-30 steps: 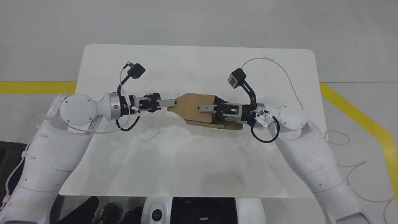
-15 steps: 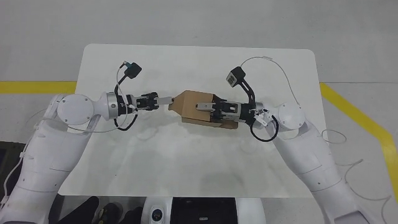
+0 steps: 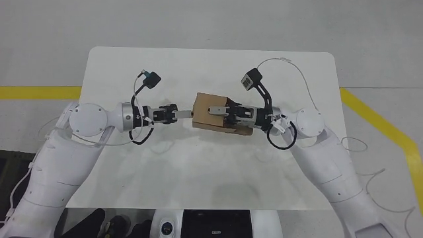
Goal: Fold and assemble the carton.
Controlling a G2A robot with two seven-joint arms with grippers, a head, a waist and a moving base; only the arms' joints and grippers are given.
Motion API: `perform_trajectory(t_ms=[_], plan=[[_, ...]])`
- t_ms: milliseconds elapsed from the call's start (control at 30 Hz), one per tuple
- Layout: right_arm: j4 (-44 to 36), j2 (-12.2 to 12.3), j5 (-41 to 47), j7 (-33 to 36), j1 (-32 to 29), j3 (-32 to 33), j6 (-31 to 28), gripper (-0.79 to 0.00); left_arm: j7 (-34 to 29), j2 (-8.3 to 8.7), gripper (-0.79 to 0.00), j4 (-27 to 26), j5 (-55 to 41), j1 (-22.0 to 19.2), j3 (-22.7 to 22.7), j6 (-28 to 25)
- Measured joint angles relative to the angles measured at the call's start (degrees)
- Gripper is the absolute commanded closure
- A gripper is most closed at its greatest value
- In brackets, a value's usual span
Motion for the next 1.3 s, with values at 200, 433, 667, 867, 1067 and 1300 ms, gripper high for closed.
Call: perform_trajectory(t_ms=[200, 433, 667, 867, 1067, 1300], plan=[[-0.14, -0.24, 1.02, 0.09, 0.44, -0.36, -0.51, 0.0, -0.14, -0.13, -0.785, 0.36, -0.81, 0.09, 0.71, 0.46], [0.35, -0.54, 1.81, 1.06, 1.31, -1.01, -1.02, 0.0, 0.09, -0.38, -0.785, 1.49, -2.26, -0.72, 1.38, 0.77], [0.5, -0.86, 2.72, 1.85, 1.47, -1.95, -1.37, 0.0, 0.7, -0.56, -0.785, 2.45, -3.84, -1.49, 1.32, 1.11], [0.79, -1.1, 3.23, 1.8, 1.57, -2.43, -1.77, 0.0, 0.93, -0.72, -0.785, 3.11, -5.96, -1.75, 1.23, 1.3], [1.76, -0.98, 2.92, 2.42, 1.43, -1.64, -1.95, 0.0, 0.72, -0.71, -0.785, 4.08, -6.45, -2.03, 0.73, 0.67], [2.32, -0.48, 2.76, 5.86, 1.05, -0.09, -2.14, 0.0, -0.49, -0.39, -0.785, 5.26, -5.57, -1.4, -0.31, 0.07]])
